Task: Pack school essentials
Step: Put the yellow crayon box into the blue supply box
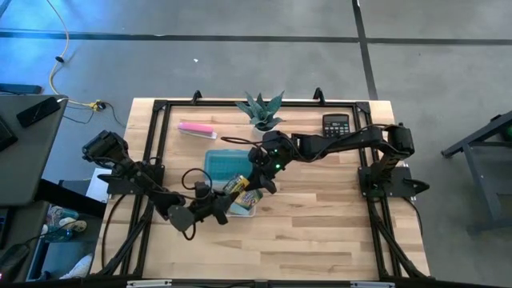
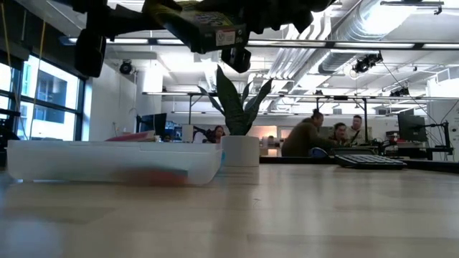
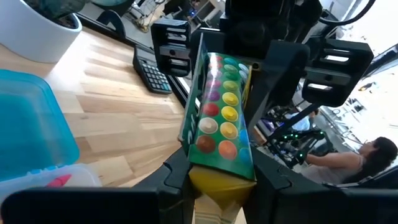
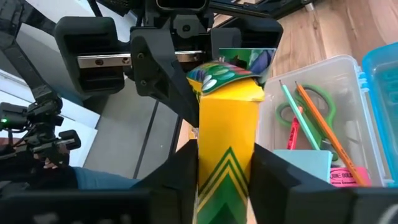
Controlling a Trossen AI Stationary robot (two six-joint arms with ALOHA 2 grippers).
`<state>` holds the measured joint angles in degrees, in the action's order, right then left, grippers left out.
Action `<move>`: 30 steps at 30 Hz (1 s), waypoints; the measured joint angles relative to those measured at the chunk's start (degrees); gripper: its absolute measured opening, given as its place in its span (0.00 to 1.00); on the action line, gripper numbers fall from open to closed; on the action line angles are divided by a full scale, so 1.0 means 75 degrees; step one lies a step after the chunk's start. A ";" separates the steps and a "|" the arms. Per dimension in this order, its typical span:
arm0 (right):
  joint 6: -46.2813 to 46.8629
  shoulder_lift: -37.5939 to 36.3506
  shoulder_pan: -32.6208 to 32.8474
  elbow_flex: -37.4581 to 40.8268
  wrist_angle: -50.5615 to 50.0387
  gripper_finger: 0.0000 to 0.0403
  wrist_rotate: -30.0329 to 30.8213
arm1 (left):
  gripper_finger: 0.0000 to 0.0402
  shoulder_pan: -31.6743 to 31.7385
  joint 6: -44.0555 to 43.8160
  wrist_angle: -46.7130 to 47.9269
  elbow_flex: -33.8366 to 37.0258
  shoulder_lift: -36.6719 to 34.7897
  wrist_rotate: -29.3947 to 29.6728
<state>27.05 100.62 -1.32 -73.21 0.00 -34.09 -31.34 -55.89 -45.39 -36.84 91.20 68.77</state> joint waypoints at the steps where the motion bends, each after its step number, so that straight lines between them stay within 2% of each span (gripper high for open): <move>1: -0.0003 0.0000 0.0000 0.0000 -0.0006 0.24 -0.0003 | 0.21 0.0014 0.0024 0.0005 0.0000 0.0000 0.0000; 6: -0.0004 0.0000 -0.0004 0.0000 -0.0034 0.18 0.0077 | 0.21 0.0036 0.0019 0.0018 0.0000 0.0000 0.0004; 13: -0.0006 0.0000 -0.0038 0.0000 -0.0042 0.17 0.0070 | 0.23 0.0045 0.0022 0.0020 0.0000 0.0000 0.0026; 17: -0.0006 0.0000 -0.0038 0.0000 -0.0048 0.17 0.0079 | 0.29 0.0050 0.0204 0.0021 0.0000 0.0000 0.0022; 25: 0.0013 0.0000 -0.0084 0.0000 -0.0080 0.17 0.0073 | 0.48 0.0135 0.0495 0.0070 0.0000 0.0000 -0.0257; 30: 0.0047 0.0000 -0.0247 0.0000 -0.0089 0.17 0.0055 | 0.52 0.0135 0.1034 0.0090 0.0000 -0.0148 -0.0296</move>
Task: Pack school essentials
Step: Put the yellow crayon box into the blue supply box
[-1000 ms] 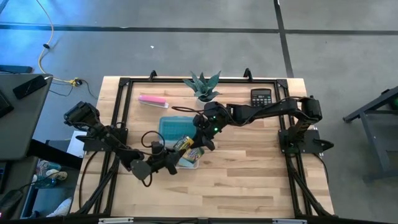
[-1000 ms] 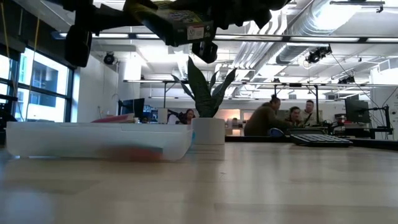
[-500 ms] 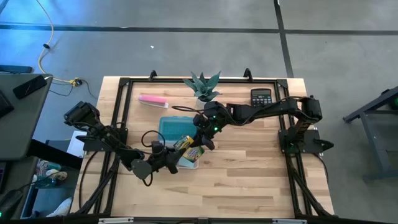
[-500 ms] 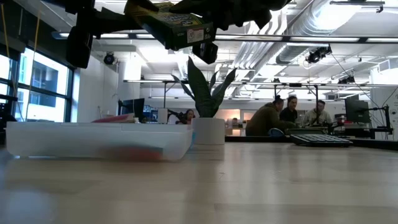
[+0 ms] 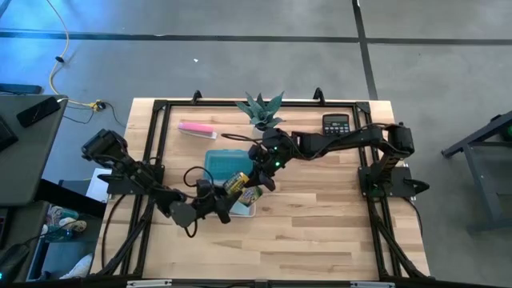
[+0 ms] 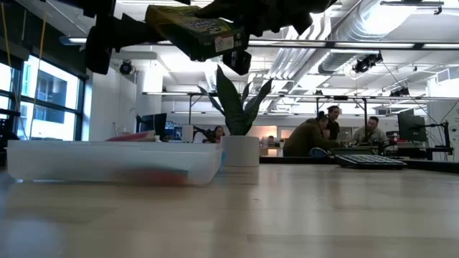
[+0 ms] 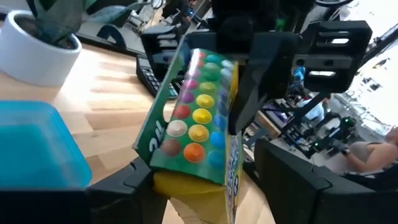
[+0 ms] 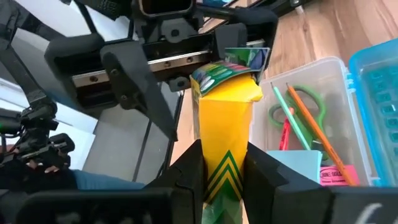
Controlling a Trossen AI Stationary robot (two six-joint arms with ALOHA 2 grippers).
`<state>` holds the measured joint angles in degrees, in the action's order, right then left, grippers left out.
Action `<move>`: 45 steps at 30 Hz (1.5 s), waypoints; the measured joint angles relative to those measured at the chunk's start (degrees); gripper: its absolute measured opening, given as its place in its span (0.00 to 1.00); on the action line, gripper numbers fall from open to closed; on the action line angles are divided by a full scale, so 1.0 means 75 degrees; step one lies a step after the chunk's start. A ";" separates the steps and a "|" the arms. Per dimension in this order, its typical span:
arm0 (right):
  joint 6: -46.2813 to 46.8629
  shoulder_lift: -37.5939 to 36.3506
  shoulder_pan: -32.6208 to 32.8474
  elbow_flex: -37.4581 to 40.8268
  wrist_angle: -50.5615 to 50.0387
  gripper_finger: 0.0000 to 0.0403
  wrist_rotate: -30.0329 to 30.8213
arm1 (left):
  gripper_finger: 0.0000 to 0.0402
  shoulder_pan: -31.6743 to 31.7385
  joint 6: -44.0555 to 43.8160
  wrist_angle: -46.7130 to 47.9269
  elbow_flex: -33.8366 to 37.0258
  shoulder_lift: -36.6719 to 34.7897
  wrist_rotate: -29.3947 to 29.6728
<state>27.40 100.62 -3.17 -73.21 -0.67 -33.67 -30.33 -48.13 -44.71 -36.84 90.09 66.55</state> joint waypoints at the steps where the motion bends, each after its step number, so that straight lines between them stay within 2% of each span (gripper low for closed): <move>1: 0.0082 0.0000 -0.0033 0.0000 0.0003 0.17 -0.0004 | 0.52 0.0000 0.0135 0.0015 0.0000 -0.0058 -0.0017; 6: 0.0154 -0.0012 -0.0174 -0.0003 0.0014 0.17 -0.0115 | 0.53 0.0000 0.0684 0.0487 0.0003 -0.0523 -0.0054; 11: 0.0171 -0.0012 -0.0193 -0.0003 0.0009 0.17 -0.0140 | 0.53 -0.0006 0.0171 0.2033 0.0003 -0.1212 -0.0218; 17: 0.0302 -0.0012 -0.0241 -0.0003 -0.0035 0.17 -0.0130 | 0.53 0.0000 -0.0887 0.4504 0.0000 -0.2178 -0.1075; 21: 0.0346 -0.0012 -0.0350 -0.0003 -0.0024 0.17 -0.0117 | 0.53 -0.0003 -0.1362 0.5719 0.0000 -0.2873 -0.1582; 25: 0.0623 -0.0012 -0.0502 -0.0003 -0.0006 0.17 -0.0119 | 0.53 -0.0003 -0.1375 0.6615 0.0000 -0.3510 -0.2375; 31: 0.1184 -0.0009 -0.0726 -0.0003 0.0015 0.17 0.0045 | 0.53 -0.0003 -0.1743 0.7856 0.0000 -0.4399 -0.2790; 39: 0.1548 0.0003 -0.0829 -0.0168 0.0301 0.17 0.0312 | 0.53 0.0000 -0.3384 1.0519 0.0000 -0.5382 -0.3998; 45: 0.1217 0.0003 -0.0857 -0.0738 0.0172 0.17 0.0663 | 0.53 0.0000 -0.4358 1.1580 0.0000 -0.5584 -0.5003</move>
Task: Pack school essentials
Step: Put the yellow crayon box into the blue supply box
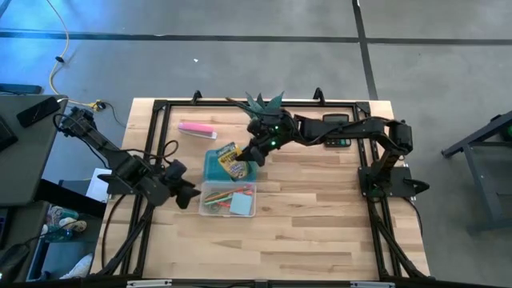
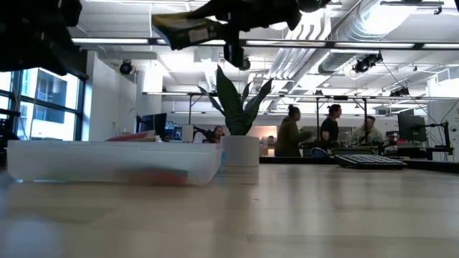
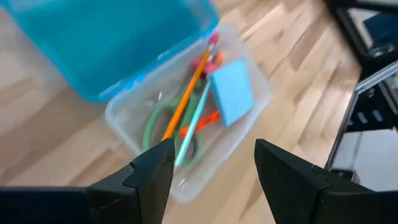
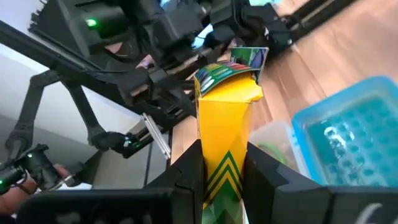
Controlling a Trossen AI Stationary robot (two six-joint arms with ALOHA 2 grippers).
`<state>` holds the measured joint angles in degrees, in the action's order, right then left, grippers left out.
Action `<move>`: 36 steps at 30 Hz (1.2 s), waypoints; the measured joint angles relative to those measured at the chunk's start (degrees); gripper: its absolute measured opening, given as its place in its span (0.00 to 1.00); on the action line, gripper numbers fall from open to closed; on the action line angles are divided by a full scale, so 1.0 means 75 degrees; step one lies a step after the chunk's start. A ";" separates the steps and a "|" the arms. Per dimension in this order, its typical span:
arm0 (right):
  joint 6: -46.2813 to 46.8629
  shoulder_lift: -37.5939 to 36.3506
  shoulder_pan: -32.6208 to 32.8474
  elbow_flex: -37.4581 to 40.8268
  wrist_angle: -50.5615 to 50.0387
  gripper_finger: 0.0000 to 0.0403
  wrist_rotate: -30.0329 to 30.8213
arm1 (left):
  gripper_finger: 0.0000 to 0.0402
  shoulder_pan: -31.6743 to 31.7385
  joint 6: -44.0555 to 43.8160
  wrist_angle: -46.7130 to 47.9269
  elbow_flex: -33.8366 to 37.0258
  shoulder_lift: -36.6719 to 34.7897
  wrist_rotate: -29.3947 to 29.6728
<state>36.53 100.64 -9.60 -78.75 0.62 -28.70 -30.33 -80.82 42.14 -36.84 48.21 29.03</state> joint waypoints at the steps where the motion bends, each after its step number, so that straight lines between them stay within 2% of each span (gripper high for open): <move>1: -0.0072 0.0000 -0.0016 -0.0091 -0.0124 0.17 0.0021 | 0.53 -0.0002 -0.0149 0.0124 0.0000 0.0003 -0.0115; 8: -0.0270 -0.0002 -0.0022 -0.0273 -0.1035 0.17 0.0454 | 0.53 0.0062 -0.1663 0.1089 0.0000 0.0442 -0.0478; 11: -0.0273 -0.0002 -0.0022 -0.0279 -0.1293 0.17 0.0582 | 0.53 0.0274 -0.1949 0.1307 0.0000 0.0727 -0.0719; 16: -0.0273 0.0000 -0.0039 -0.0279 -0.1450 0.17 0.0698 | 0.53 0.0821 -0.1815 0.1391 0.0000 0.1450 -0.1176; 25: -0.0277 -0.0003 -0.0040 -0.0279 -0.1493 0.17 0.0602 | 0.53 0.1996 -0.1469 0.1503 0.0003 0.2755 -0.1368; 31: -0.0505 -0.0175 -0.0125 -0.0288 -0.1899 0.17 0.0390 | 0.53 0.2786 -0.0682 0.0940 0.0003 0.3386 -0.2140; 36: -0.0695 -0.0550 -0.0326 -0.0291 -0.2495 0.17 0.0425 | 0.53 0.3262 -0.0249 0.0169 0.0005 0.3679 -0.2251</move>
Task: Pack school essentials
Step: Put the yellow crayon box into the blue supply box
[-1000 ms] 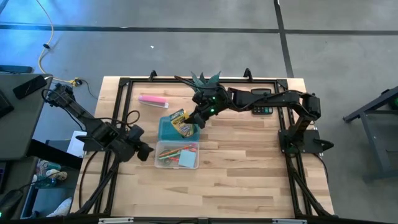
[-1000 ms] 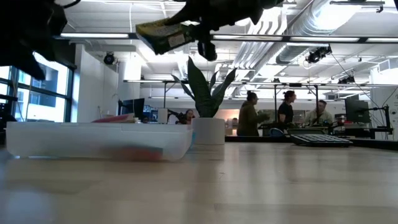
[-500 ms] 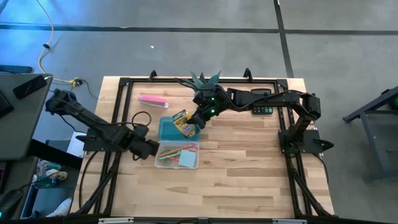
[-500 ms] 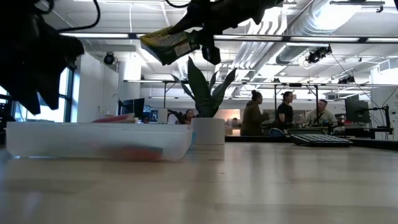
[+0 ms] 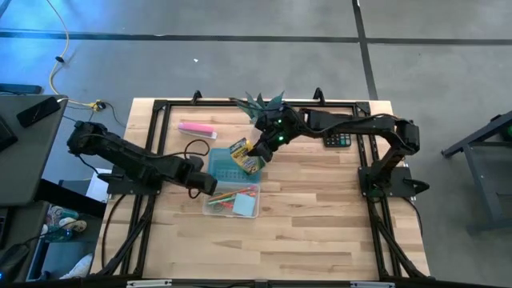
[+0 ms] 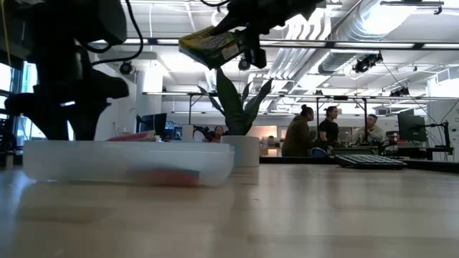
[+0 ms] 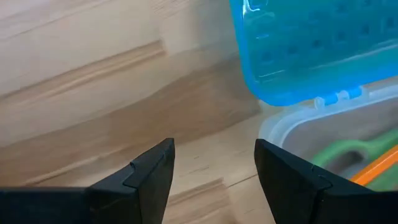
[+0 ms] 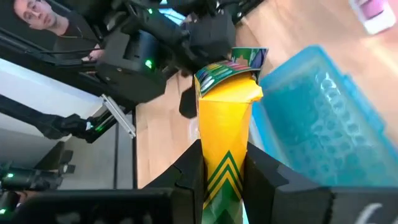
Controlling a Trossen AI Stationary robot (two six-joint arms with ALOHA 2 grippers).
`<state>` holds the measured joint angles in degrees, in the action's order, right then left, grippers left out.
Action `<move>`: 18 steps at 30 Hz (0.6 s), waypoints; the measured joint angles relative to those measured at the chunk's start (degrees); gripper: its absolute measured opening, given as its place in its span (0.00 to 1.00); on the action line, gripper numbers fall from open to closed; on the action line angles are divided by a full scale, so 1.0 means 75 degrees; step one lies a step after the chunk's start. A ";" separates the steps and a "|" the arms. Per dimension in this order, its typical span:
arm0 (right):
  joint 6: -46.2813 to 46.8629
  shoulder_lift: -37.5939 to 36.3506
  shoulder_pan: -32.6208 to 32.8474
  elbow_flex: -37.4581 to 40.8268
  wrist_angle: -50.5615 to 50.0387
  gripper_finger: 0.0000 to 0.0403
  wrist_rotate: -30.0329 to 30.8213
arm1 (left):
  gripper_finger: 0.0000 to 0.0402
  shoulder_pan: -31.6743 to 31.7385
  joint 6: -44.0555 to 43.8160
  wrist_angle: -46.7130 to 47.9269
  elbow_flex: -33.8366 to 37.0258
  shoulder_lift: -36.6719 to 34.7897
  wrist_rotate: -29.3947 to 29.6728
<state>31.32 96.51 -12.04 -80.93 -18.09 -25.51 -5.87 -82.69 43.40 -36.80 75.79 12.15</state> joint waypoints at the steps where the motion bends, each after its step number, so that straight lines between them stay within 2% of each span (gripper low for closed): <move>1: -0.0074 -0.0080 -0.0045 0.0000 -0.0134 0.17 0.0024 | 0.53 0.0071 0.0069 -0.0131 0.0001 0.0026 -0.0004; 10: -0.0710 -0.0715 -0.0428 0.0000 -0.0987 0.17 0.0355 | 0.53 0.0346 0.0254 -0.1436 -0.0005 0.0174 -0.0309; 18: -0.0979 -0.0811 -0.0652 0.0000 -0.1352 0.17 0.0364 | 0.53 0.0332 0.0226 -0.2191 -0.0005 0.0174 -0.0740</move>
<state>23.97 90.43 -16.93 -80.93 -28.23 -22.79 -3.38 -80.99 26.97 -36.84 77.10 6.60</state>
